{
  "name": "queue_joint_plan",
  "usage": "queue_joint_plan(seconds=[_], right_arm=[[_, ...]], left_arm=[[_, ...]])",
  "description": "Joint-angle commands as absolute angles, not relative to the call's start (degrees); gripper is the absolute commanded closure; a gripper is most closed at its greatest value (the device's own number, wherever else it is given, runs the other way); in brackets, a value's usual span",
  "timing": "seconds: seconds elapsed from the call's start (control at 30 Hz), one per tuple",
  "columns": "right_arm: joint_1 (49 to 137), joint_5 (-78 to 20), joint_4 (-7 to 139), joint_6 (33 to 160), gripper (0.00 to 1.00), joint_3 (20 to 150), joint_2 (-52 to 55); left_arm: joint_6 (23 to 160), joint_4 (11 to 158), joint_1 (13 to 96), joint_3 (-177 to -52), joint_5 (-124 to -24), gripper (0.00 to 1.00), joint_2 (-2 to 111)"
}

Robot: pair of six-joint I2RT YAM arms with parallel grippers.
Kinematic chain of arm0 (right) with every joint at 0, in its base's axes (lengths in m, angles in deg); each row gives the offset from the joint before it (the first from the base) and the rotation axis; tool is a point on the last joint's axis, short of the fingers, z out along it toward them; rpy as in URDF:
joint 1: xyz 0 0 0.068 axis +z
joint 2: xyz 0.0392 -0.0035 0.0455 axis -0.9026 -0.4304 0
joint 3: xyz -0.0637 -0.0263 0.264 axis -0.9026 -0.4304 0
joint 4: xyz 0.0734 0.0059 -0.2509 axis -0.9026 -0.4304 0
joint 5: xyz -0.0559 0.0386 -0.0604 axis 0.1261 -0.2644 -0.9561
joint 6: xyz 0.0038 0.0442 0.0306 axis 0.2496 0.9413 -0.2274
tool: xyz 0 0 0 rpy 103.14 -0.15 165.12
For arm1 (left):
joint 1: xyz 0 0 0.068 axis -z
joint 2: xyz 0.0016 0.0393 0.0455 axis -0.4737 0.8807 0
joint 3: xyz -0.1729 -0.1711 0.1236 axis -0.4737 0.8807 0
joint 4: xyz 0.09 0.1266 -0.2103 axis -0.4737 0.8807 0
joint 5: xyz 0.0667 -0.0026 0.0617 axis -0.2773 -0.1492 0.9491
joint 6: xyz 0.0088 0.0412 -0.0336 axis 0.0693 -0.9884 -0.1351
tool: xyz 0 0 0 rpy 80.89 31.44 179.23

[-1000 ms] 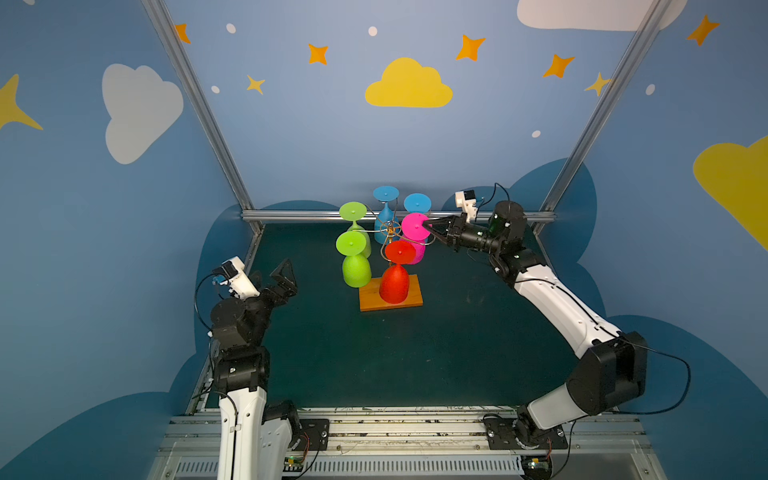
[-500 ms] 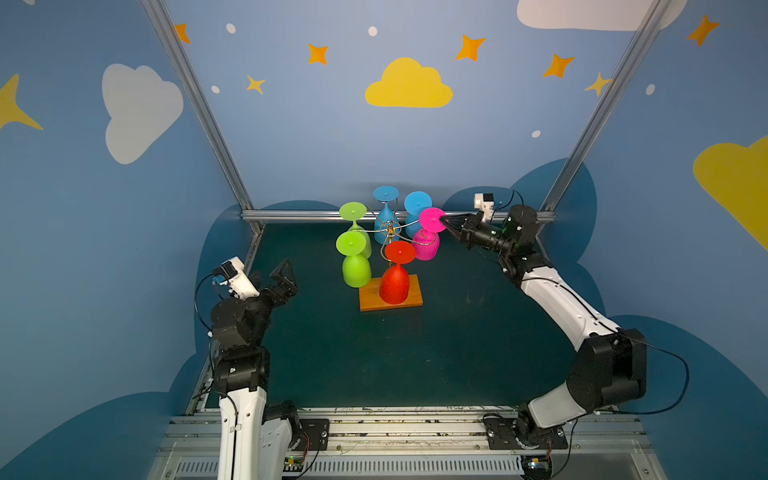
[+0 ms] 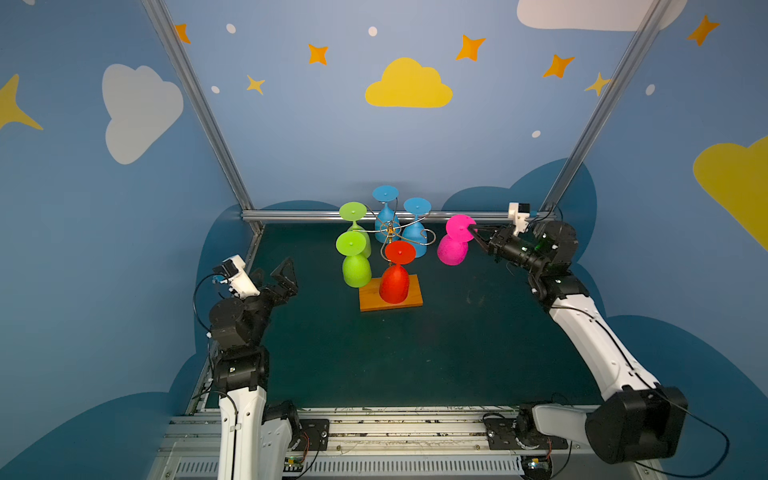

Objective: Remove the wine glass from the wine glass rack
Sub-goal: 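Lift the magenta glass off its hook with the right gripper while the left gripper approaches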

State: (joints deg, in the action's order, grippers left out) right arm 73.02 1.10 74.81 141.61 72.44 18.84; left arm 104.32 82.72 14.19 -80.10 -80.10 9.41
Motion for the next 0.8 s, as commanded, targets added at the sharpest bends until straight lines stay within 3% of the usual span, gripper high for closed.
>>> queue_joint_plan(seconds=[0.0,0.2,0.33,0.57,0.77], right_arm=[[72.99,-2.53,68.1,132.81,1.0,73.26,24.0],[74.97,-5.7,61.63,120.27,1.0,75.97,29.95],[78.56,-8.49,55.51,110.05,1.0,79.83,32.08],[85.68,-6.67,51.18,100.83,1.0,86.88,30.48],[90.02,-4.71,50.99,97.93,1.0,91.67,27.75]], left_arm=[[106.27,78.11,14.71,-84.04,-88.9,0.03,11.31],[110.48,76.56,18.39,-94.15,-106.59,0.1,19.08],[112.32,74.73,25.37,-100.02,-115.33,0.15,24.67],[106.73,74.2,42.21,-109.2,-119.87,0.23,33.61],[104.91,73.62,48.55,-115.72,-121.45,0.27,41.51]])
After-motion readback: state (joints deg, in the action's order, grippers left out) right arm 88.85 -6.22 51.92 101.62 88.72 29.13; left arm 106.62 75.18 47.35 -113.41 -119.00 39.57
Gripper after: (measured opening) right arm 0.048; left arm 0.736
